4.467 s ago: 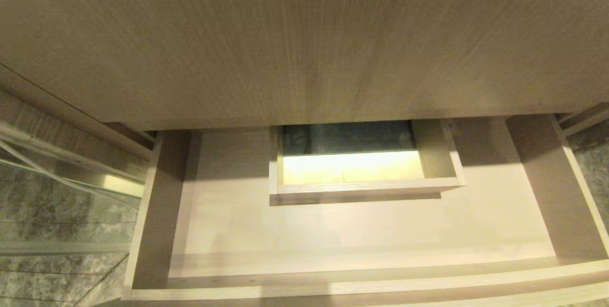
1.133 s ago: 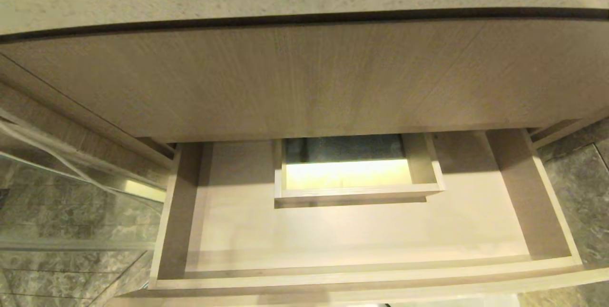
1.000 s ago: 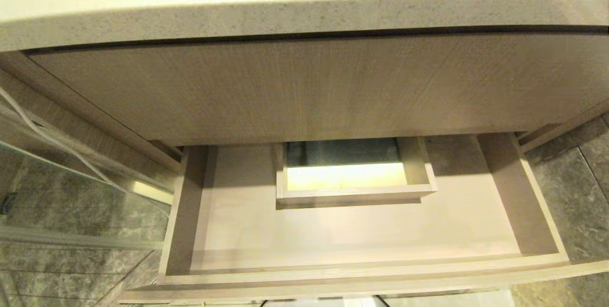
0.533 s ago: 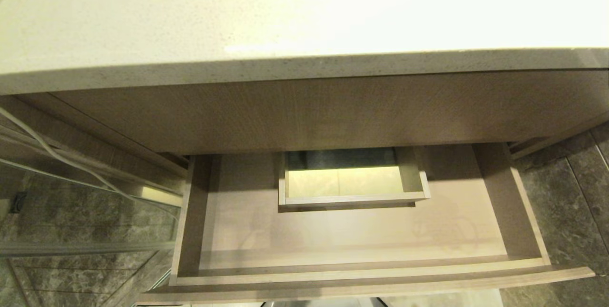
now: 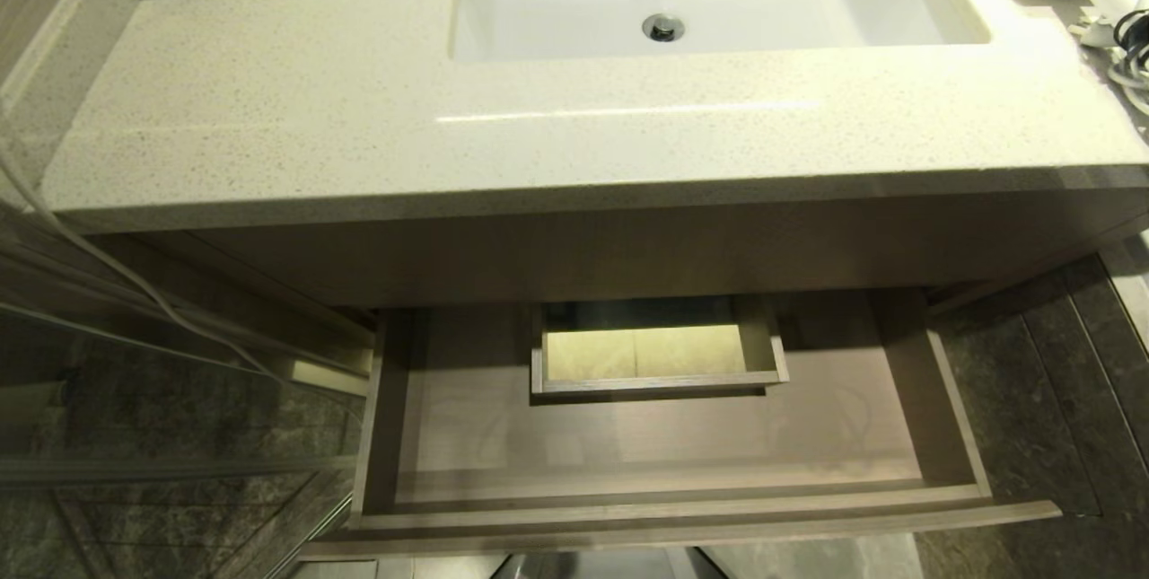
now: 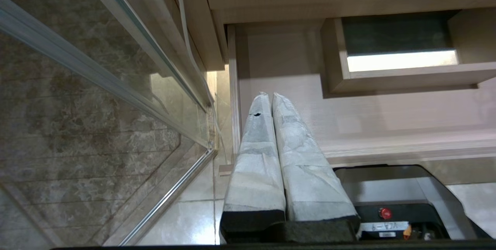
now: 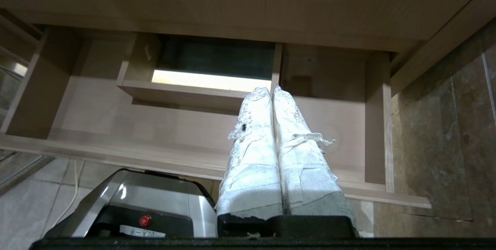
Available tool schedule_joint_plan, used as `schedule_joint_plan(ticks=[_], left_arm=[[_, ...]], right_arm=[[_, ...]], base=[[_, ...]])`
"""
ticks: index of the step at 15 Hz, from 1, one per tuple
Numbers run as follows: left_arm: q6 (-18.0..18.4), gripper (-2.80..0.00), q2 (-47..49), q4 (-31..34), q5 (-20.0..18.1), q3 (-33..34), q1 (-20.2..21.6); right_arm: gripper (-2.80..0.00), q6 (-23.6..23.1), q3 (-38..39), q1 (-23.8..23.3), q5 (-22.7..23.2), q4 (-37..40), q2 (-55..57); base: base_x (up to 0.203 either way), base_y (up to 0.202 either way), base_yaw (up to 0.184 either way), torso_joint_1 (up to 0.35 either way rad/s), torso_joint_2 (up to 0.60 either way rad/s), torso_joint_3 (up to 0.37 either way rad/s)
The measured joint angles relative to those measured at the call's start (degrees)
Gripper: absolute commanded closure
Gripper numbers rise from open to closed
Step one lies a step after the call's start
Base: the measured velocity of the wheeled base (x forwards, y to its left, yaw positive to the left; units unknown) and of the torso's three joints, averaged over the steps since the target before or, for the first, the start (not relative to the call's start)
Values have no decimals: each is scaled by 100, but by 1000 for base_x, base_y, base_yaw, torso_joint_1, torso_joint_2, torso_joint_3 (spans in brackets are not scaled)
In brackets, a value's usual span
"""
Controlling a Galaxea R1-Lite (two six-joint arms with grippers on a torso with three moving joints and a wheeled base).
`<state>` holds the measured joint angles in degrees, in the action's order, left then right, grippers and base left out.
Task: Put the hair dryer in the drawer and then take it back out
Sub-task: Pick up the hairdryer
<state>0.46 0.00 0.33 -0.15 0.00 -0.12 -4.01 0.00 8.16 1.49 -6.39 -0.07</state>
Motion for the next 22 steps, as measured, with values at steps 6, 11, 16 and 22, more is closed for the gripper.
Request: schedule_joint_plan(ticks=[6,11,16,22], left_arm=[[1,0,0,0,5,0,2],[6,0,0,1,5,0,1],[17,0,0,0,2,0,1],[28,0,0,2,-3,0,1]], right_arm=[[0,2,0,2,-4,2,0],[0,-1,0,2,0,2,0],[0,-17,0,-2,-2,4,0],[0,2,0,0,-11,11,0]], base=[[0,0,0,235,-443,-214],[0,0,0,179,-341,-160],[0,0,0,122,-219,-102],[0,0,0,0,0,0]])
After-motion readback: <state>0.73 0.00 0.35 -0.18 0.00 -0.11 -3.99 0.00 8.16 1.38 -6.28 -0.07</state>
